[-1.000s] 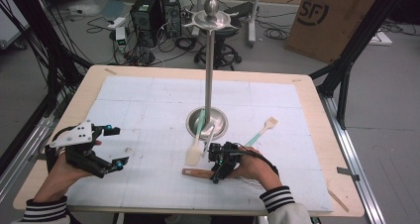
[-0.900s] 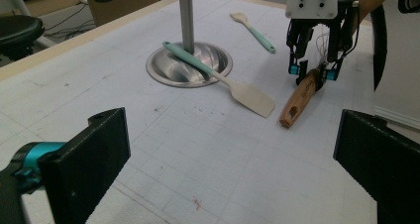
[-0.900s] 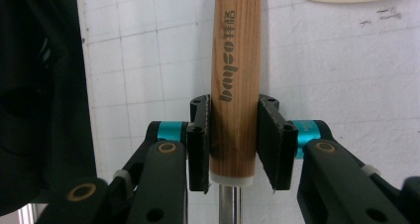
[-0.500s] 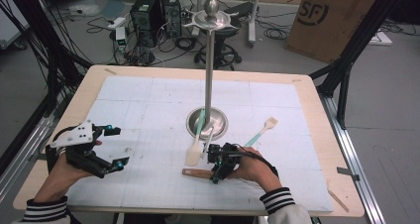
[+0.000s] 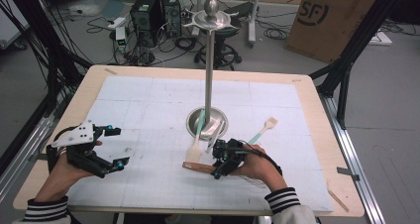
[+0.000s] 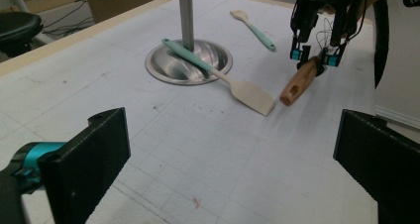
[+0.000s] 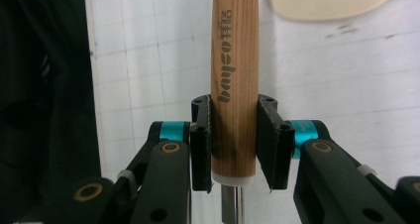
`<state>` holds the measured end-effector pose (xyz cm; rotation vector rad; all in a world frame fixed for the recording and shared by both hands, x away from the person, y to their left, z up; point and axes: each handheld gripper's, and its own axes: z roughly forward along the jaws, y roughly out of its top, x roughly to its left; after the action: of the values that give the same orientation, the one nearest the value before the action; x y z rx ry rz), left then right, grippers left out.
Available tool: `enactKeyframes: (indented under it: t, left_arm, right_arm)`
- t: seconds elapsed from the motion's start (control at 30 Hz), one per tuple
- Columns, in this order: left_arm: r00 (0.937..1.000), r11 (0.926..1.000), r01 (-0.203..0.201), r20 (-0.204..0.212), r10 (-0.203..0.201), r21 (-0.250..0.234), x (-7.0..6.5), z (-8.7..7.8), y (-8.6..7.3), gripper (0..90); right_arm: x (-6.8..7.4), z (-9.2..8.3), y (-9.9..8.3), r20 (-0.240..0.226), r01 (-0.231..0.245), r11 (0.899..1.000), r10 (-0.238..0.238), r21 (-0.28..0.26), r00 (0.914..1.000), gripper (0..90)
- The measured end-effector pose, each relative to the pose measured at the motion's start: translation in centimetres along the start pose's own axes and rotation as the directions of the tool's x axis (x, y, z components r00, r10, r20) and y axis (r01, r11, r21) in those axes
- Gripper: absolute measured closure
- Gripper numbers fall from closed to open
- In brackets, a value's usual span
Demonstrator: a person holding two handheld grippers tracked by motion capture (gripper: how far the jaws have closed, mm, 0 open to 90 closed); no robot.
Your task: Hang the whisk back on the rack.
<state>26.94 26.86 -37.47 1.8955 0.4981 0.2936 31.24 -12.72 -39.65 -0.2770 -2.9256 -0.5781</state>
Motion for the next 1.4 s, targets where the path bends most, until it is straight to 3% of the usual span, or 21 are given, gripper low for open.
enactKeyframes:
  t: [0.13, 0.2, 0.37, 0.63, 0.8, 1.03, 1.1, 1.27, 1.4]
  left_arm:
    - [1.0000, 1.0000, -0.003, 0.003, 0.003, 0.002, 0.0, 0.1, 0.0, 1.7]
    - [1.0000, 1.0000, -0.003, 0.004, 0.003, 0.002, 0.0, 0.1, 0.0, 1.7]
    - [1.0000, 1.0000, 0.001, 0.001, -0.001, -0.001, 0.0, 0.0, 0.0, 1.7]
    - [1.0000, 1.0000, -0.002, 0.004, 0.002, 0.001, 0.0, 0.1, 0.0, 1.7]
    - [1.0000, 1.0000, 0.001, 0.001, -0.001, 0.001, 0.0, 0.1, 0.0, 1.7]
    - [1.0000, 1.0000, 0.001, 0.003, -0.001, 0.004, 0.0, 0.2, 0.0, 1.7]
    - [1.0000, 1.0000, 0.001, 0.003, -0.001, 0.003, 0.1, 0.2, 0.0, 1.7]
    - [1.0000, 1.0000, 0.007, 0.001, -0.007, 0.002, 0.1, 0.2, -0.1, 1.7]
    - [1.0000, 1.0000, 0.004, 0.005, -0.004, 0.001, 0.1, 0.2, 0.0, 1.7]
  right_arm:
    - [-0.1, -1.3, -0.3, -0.016, -0.009, 0.998, 0.008, -0.067, 0.9998, 70.4]
    - [-0.1, -1.8, -0.5, 0.005, -0.016, 0.995, 0.017, -0.094, 0.9998, 70.4]
    - [-0.2, -3.1, -0.9, 0.007, -0.018, 0.990, 0.019, -0.142, 0.9998, 70.4]
    - [-0.1, -5.1, -1.8, 0.020, -0.023, 0.969, 0.029, -0.244, 0.9994, 70.5]
    - [-0.1, -6.6, -2.6, 0.028, -0.024, 0.950, 0.034, -0.312, 0.9990, 70.5]
    - [0.2, -8.5, -3.6, 0.040, -0.021, 0.931, 0.038, -0.364, 0.9985, 70.5]
    - [0.2, -9.2, -4.0, 0.036, -0.024, 0.916, 0.042, -0.399, 0.9985, 70.5]
    - [0.2, -10.7, -4.6, 0.051, -0.025, 0.896, 0.053, -0.443, 0.9973, 70.5]
    - [0.6, -12.1, -4.8, 0.068, -0.018, 0.874, 0.058, -0.485, 0.9960, 70.5]
